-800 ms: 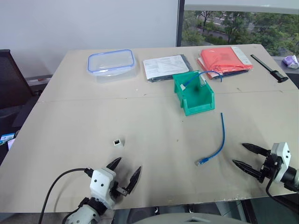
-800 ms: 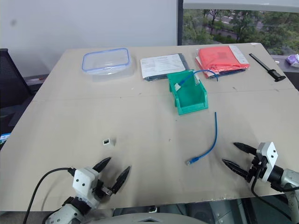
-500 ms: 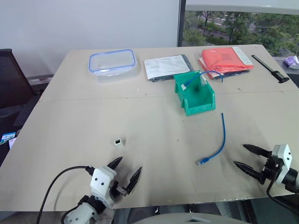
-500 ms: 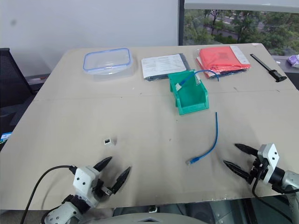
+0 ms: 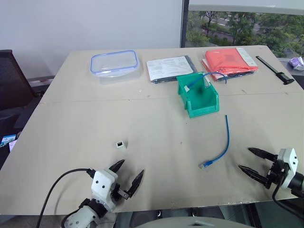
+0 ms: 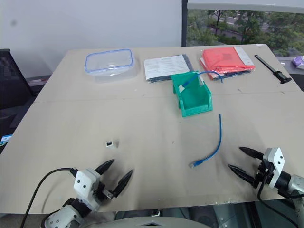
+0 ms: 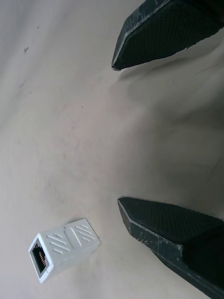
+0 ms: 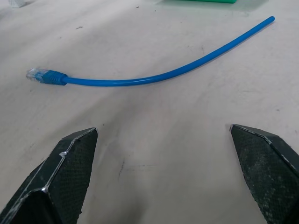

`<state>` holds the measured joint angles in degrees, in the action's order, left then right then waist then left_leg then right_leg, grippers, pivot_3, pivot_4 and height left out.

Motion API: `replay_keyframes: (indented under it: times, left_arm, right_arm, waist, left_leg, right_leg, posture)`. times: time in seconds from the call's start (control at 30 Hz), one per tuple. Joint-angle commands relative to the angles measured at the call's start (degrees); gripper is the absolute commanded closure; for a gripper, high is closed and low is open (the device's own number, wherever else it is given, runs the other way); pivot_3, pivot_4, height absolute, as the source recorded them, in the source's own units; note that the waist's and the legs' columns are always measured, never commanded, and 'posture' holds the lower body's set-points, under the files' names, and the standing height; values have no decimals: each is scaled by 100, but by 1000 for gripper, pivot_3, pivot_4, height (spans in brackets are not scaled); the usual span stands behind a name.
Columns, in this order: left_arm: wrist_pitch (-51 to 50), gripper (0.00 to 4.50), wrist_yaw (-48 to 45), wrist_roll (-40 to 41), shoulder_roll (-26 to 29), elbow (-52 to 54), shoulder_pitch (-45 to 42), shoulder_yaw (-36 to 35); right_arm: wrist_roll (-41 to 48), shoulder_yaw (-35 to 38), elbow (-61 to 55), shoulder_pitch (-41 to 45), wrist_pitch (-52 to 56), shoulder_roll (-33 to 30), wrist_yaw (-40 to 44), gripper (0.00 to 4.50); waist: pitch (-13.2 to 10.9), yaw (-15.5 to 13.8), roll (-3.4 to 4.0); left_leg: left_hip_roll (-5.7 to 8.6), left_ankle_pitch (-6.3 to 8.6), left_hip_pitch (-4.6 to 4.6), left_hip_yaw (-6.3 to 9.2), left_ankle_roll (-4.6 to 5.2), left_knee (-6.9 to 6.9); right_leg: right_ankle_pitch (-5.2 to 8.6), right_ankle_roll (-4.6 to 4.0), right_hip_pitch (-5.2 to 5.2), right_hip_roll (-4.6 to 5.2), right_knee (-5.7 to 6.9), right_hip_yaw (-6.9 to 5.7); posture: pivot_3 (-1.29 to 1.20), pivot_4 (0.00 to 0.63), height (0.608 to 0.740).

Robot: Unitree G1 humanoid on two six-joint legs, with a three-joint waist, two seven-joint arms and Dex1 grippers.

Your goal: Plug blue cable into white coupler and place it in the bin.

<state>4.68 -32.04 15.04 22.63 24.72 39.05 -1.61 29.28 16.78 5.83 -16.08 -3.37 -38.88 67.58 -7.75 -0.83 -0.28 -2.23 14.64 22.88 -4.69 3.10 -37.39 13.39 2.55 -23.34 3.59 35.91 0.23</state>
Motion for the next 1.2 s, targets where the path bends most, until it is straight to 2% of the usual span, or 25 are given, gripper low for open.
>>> replay_keyframes:
  times: [0.03, 0.13, 0.27, 0.47, 0.7, 0.83, 0.93, 1.03, 1.2]
  left_arm:
    - [-348, 67, -298, 170, 189, 283, -31, 275]
    - [-806, 67, -537, 578, 494, 711, -348, 246]
    - [-1635, 67, -875, 1005, 1117, 1306, -1193, 265]
    - [-2855, 67, -1168, 1705, 1919, 2057, -2336, 305]
    - [-3631, 67, -1654, 2267, 2766, 2336, -3253, 81]
    - [-3790, 67, -1882, 2454, 3092, 2421, -3311, -24]
    - [-3875, 67, -2021, 2609, 3253, 2457, -3157, -198]
    - [-3839, 0, -2216, 2582, 3419, 2453, -2924, -370]
    - [-3742, 0, -2355, 2528, 3487, 2416, -2791, -494]
  right_arm:
    - [-21, 181, -70, 97, -59, -186, 80, 3]
    - [53, 72, -367, 215, 120, -356, 222, 3]
    - [55, -219, -971, 413, 402, -723, 563, 3]
    - [-725, -1204, -1234, 1036, 160, -1053, 934, 3]
    - [-1316, -2414, -1164, 2190, 81, -793, 1221, 3]
    - [-1654, -2958, -734, 2682, -68, -617, 1403, 3]
    - [-1595, -3129, -609, 2957, 170, -504, 1499, 3]
    - [-1691, -3307, -518, 3137, 149, -456, 1586, 756]
    - [-1845, -3441, -319, 3320, -79, -377, 1622, 2950]
  waist:
    - [-1, 2, -2]
    - [-2, 6, -2]
    - [-9, 3, -11]
    - [-18, 15, -26]
    - [-33, 18, -48]
    - [-44, 15, -58]
    - [-58, 10, -61]
    - [-66, 12, -68]
    - [-68, 9, -68]
  left_leg:
    - [0, 0, 0, 0, 0, -1]
    - [0, 0, 0, 0, 0, -1]
    - [-10, -1, -1, 11, 0, -4]
    - [-14, -1, -1, 4, -1, -6]
    - [-10, -2, -5, 5, -2, -11]
    - [-10, -3, -9, 5, -4, -13]
    - [-11, -3, -8, 2, -4, -13]
    - [-13, -4, -8, 1, -6, -14]
    - [-13, -6, -10, 1, -9, -14]
  right_leg:
    - [0, 0, 0, 0, 0, 0]
    - [-1, 0, -1, -1, 1, 1]
    - [-2, -2, -1, -23, 12, -3]
    - [-2, -3, 2, -36, 16, 12]
    - [-2, -3, 1, -50, 26, 16]
    - [-2, -4, 0, -54, 35, 16]
    - [-1, -4, -1, -50, 35, 18]
    - [-1, -4, -1, -48, 35, 19]
    - [-1, -4, -1, -49, 39, 18]
  posture:
    - [0, 150, 740]
    - [0, 150, 740]
    - [0, 150, 740]
    - [0, 150, 740]
    - [0, 150, 740]
    - [0, 150, 740]
    - [0, 150, 740]
    - [0, 150, 740]
    - [0, 150, 740]
